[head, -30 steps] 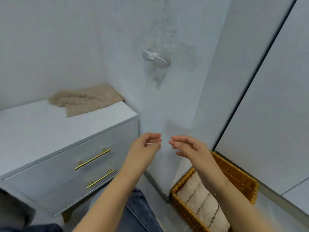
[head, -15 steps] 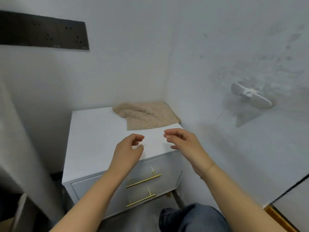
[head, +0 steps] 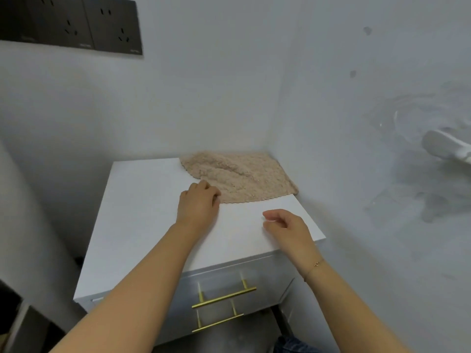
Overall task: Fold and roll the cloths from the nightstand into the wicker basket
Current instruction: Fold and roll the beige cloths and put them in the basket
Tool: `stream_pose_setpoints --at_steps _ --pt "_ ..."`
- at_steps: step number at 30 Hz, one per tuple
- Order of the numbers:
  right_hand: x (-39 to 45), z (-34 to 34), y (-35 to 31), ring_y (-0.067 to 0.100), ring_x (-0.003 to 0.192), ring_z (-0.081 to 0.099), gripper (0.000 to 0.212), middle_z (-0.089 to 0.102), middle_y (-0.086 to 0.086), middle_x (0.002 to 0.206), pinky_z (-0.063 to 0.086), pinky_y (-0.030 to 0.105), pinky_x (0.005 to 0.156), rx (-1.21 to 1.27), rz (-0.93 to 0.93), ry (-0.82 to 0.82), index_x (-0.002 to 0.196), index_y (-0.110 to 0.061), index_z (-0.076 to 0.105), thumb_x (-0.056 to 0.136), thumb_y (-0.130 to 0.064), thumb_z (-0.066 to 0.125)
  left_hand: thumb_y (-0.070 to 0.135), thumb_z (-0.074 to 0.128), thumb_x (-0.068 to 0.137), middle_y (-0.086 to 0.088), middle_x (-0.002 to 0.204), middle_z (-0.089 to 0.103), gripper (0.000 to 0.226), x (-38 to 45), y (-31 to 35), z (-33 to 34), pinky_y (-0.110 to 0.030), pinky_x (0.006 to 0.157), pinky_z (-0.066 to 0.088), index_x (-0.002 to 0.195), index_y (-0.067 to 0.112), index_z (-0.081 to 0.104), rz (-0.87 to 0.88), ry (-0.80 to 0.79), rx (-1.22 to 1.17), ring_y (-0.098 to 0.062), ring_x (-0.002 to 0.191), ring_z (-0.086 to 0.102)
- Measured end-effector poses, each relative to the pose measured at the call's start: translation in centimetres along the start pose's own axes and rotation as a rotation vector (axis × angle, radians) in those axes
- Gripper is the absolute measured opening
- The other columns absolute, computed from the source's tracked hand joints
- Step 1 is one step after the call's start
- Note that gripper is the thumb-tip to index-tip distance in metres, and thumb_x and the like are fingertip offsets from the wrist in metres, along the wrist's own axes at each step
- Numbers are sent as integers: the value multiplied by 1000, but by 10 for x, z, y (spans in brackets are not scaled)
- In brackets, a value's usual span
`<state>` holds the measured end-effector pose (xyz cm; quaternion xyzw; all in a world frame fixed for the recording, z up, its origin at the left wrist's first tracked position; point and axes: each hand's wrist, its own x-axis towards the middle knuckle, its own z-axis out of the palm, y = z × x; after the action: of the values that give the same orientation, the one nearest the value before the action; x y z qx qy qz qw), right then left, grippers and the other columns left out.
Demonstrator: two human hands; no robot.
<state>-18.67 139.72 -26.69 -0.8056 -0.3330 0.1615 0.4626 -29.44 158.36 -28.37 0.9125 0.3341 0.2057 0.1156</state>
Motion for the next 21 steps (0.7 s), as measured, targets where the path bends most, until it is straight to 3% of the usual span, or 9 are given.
stream_pose_setpoints --at_steps 3,9,15,21 --pt "-6 -1 3 -3 91 52 22 60 -12 107 37 -2 71 -70 -72 -34 111 -20 65 91 -15 60 24 45 100 2 115 62 24 -1 -7 -3 -32 85 35 113 20 65 -7 17 38 -22 105 52" --pt "-18 -7 1 8 118 45 28 53 -8 126 30 15 98 -275 -251 -129 120 -22 59 93 -18 58 25 46 100 3 113 63 25 -40 -19 -25 -30 81 33 116 21 65 57 -16 119 -20 105 55" --pt "-30 -10 3 12 130 34 34 44 -2 139 15 7 96 -413 -366 -210 125 -20 56 92 -15 58 30 49 99 5 113 62 25 -90 -37 -59 -32 87 43 118 24 63 17 -74 136 -18 105 55" --pt "-34 -13 7 11 137 29 47 35 -8 149 16 16 107 -457 -479 -224 134 -26 51 89 -24 65 25 57 95 8 112 58 17 -132 -61 -81 -29 86 42 108 20 67 20 -64 88 -16 106 52"
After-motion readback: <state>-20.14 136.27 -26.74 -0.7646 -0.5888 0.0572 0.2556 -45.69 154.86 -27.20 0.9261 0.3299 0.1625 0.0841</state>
